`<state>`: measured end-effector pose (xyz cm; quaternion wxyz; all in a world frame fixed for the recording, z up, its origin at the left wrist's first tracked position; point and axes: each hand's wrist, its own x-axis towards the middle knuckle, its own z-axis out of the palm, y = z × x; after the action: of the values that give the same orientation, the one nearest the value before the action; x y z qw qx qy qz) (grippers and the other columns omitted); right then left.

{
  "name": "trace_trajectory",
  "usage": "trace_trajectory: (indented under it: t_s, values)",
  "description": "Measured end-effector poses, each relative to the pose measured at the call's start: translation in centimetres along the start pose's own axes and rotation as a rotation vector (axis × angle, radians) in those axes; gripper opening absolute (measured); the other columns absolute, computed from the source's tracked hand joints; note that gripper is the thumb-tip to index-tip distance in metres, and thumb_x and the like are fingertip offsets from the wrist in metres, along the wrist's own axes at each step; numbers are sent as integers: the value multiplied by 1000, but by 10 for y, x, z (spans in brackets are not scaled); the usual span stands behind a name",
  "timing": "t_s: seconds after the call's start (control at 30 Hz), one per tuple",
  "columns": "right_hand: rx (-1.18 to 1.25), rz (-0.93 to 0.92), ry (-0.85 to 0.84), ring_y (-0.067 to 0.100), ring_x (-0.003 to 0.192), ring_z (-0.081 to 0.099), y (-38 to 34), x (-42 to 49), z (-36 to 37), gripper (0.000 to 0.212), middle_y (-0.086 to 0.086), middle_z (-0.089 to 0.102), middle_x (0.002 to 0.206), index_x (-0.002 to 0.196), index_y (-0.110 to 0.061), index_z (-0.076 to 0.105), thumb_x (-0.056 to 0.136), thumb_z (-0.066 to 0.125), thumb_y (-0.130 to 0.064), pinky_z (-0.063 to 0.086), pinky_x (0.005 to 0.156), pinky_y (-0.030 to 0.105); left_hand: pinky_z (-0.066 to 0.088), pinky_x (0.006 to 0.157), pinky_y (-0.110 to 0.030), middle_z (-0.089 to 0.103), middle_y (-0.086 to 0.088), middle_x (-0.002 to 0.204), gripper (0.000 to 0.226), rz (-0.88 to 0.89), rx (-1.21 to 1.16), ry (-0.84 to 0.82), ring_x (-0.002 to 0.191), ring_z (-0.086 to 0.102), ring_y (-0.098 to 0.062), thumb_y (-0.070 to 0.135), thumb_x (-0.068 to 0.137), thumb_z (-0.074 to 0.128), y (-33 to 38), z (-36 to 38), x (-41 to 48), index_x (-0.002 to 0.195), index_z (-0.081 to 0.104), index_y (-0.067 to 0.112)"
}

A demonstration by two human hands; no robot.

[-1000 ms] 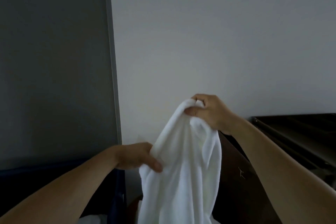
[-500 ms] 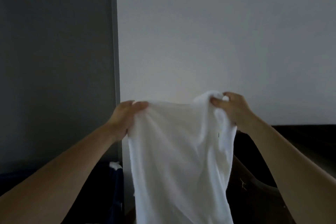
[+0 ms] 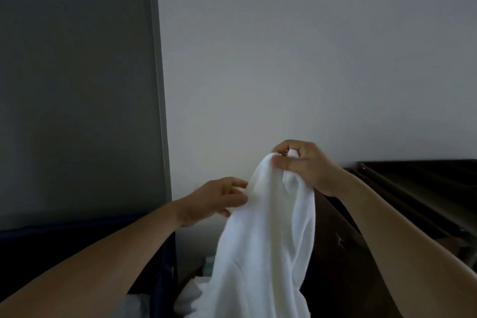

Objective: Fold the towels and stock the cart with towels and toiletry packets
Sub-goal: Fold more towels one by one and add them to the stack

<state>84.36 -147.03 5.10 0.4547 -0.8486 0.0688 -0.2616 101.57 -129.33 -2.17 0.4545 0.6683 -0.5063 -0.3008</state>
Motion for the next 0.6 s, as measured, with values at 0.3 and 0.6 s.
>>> trace_trajectory:
  t_s: [0.3, 0.6]
  values:
    - [153, -106, 339, 0, 71, 62, -11, 11, -6, 27, -16, 68, 72, 70, -36, 74, 88, 74, -16, 51, 68, 16, 50, 103, -38, 72, -10, 109, 32, -44, 250, -81, 103, 67, -22, 36, 92, 69, -18, 16, -4, 109, 71, 8]
    - [44, 43, 533, 1, 62, 61, 0, 13, -35, 15, -15, 65, 63, 69, -28, 72, 81, 80, -24, 48, 57, 18, 48, 81, -27, 65, 4, 101, 33, -172, 413, 125, 96, 62, -14, 47, 100, 51, -29, -25, -9, 103, 64, 17]
